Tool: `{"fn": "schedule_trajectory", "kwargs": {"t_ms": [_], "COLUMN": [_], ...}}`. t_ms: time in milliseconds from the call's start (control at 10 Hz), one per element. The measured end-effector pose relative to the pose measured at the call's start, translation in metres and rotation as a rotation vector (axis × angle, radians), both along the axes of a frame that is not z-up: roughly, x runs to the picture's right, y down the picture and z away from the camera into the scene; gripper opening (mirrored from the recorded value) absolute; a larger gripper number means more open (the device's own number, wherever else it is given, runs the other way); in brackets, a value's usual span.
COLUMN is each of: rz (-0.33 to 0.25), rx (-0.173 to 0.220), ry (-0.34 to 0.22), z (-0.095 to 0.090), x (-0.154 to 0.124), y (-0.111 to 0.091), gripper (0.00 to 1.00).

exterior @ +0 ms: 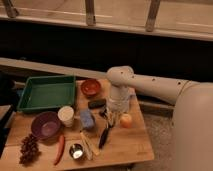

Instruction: Place fork in table surface

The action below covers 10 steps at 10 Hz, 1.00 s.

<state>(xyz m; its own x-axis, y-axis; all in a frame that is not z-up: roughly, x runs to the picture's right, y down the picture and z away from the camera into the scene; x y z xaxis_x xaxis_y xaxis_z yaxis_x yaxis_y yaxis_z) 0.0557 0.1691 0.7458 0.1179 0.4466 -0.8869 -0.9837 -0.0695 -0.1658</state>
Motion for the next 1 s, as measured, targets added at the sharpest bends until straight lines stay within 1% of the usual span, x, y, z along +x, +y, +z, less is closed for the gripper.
{"fn": "schedule_trajectory", "kwargs": {"t_ms": [200, 300, 400, 500, 600, 700, 800, 900, 1000], "rz": [0.018, 0.027, 0.041, 0.061, 0.08, 0.101, 0.142, 0.169, 0.179], "rx": [0.03, 0.05, 0.078, 0.119, 0.15, 0.175, 0.198, 0.206, 0.209], "ry": [0.004, 0.009, 0.024, 0.048, 0.077, 0.116, 0.189, 0.236, 0.252], "z": [-0.003, -0.005, -0.009, -0.017, -0.024, -0.029, -0.036, -0.04, -0.041], "x": [0.005, 0.009, 0.017, 0.03, 0.043, 0.059, 0.083, 0.099, 0.103], "y": [-0.012, -0.021, -0.033, -0.05, -0.061, -0.067, -0.071, -0.071, -0.071], "gripper": [0.77, 0.77, 0.77, 0.77, 0.77, 0.77, 0.77, 0.77, 0.77]}}
